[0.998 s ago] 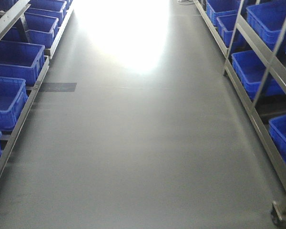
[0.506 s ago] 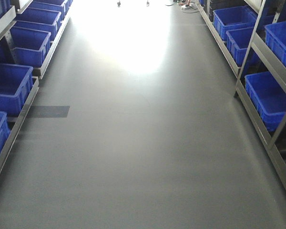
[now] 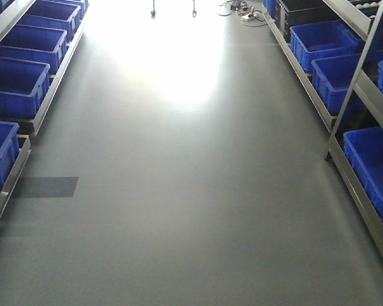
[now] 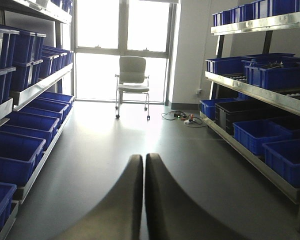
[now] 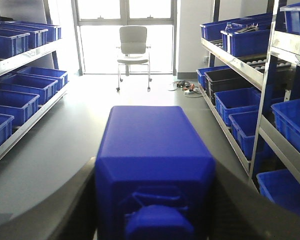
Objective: Pour parts from conveyor to right shelf
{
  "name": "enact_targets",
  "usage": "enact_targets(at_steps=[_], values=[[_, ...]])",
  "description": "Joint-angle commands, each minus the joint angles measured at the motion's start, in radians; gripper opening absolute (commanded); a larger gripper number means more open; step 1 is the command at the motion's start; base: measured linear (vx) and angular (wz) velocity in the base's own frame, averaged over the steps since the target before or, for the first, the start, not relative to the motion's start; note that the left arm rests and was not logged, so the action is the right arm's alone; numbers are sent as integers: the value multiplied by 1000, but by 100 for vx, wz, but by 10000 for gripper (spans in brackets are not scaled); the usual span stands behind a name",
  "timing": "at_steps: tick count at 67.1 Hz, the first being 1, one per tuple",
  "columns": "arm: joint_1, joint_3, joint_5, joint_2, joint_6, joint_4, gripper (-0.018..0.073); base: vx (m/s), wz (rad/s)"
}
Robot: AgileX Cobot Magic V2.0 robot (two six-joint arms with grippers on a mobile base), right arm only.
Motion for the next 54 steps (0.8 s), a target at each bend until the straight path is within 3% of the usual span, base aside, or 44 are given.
enact_targets(at_steps=[1,54], values=[[-5,-27,-80,12,-7,1,-1,60,2],[-5,-27,-79,12,-7,1,-1,54,9]])
